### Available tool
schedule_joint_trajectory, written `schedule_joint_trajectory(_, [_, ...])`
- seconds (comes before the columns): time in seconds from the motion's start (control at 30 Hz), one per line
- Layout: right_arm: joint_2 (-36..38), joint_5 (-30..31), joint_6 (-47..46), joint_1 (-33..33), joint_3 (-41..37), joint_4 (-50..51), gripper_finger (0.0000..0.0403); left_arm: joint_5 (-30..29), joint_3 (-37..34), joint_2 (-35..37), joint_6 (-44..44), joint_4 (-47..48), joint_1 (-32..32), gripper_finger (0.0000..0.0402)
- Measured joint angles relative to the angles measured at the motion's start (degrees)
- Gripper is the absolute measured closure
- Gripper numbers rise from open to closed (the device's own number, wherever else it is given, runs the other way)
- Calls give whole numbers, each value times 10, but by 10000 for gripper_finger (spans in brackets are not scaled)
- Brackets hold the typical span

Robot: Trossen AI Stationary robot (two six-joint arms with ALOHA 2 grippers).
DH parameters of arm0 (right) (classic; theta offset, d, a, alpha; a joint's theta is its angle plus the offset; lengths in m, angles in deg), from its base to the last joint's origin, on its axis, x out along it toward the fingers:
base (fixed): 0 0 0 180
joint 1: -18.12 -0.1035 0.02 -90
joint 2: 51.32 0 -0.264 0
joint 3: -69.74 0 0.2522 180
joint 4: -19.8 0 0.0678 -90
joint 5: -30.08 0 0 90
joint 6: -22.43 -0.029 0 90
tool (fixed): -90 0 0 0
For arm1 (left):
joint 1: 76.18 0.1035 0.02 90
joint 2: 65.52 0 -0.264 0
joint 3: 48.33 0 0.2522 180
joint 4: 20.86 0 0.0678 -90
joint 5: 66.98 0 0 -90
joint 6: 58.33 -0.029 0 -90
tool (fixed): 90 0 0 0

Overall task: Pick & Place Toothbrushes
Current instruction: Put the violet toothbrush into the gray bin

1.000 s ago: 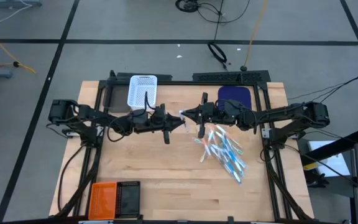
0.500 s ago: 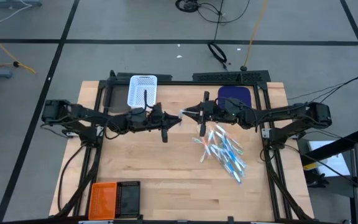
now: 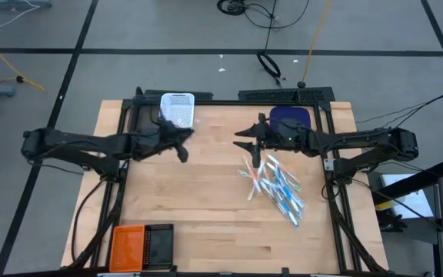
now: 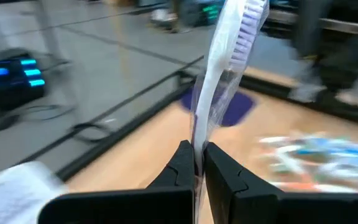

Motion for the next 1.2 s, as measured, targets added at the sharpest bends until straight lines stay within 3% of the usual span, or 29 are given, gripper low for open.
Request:
schedule_joint_trajectory(0.23, [-1,0,-14,-23,-33,10,272,-112,0,113,47,158,15,398])
schedule_joint_trajectory(0.43, [0,0,-28,-41,-51,9,273,-172,0,156,98,269,61,398])
schedule_joint_trajectory(0.6, [0,0,-28,-56,-66,-23,273,-172,0,157,122,325,127,398])
schedule_joint_trajectory(0.83, [0,0,-28,-72,-83,-56,273,-171,-27,155,97,332,242,398])
schedule_joint_trajectory(1.2, [0,0,-25,-79,-83,-57,273,-65,-82,146,49,238,384,398])
